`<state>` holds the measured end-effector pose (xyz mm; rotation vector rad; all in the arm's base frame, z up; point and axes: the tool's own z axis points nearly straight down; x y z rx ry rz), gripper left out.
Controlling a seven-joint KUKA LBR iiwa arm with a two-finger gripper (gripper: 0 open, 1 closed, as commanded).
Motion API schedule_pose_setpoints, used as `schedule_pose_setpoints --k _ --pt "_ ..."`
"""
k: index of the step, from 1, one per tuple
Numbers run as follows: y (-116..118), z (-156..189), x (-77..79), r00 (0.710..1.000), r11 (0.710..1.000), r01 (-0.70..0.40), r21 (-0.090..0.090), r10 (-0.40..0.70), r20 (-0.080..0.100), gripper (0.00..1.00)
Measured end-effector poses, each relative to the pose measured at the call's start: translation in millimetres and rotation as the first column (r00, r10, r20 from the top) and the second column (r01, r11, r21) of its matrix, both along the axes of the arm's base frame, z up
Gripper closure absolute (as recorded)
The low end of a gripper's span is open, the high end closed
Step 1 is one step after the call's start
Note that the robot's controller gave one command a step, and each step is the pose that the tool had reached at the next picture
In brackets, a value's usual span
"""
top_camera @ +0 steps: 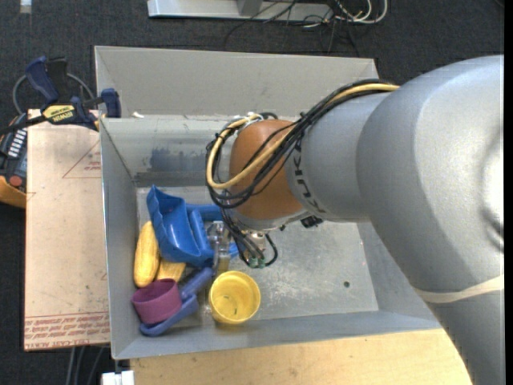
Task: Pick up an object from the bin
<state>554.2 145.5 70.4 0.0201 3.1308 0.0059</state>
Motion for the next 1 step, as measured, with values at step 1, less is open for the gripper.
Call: schedule_pose_setpoints --k 1 --pt "18.3 0.0 7.4 1.000 1.000 -0.029 -0.002 0.029 0.001 1.00"
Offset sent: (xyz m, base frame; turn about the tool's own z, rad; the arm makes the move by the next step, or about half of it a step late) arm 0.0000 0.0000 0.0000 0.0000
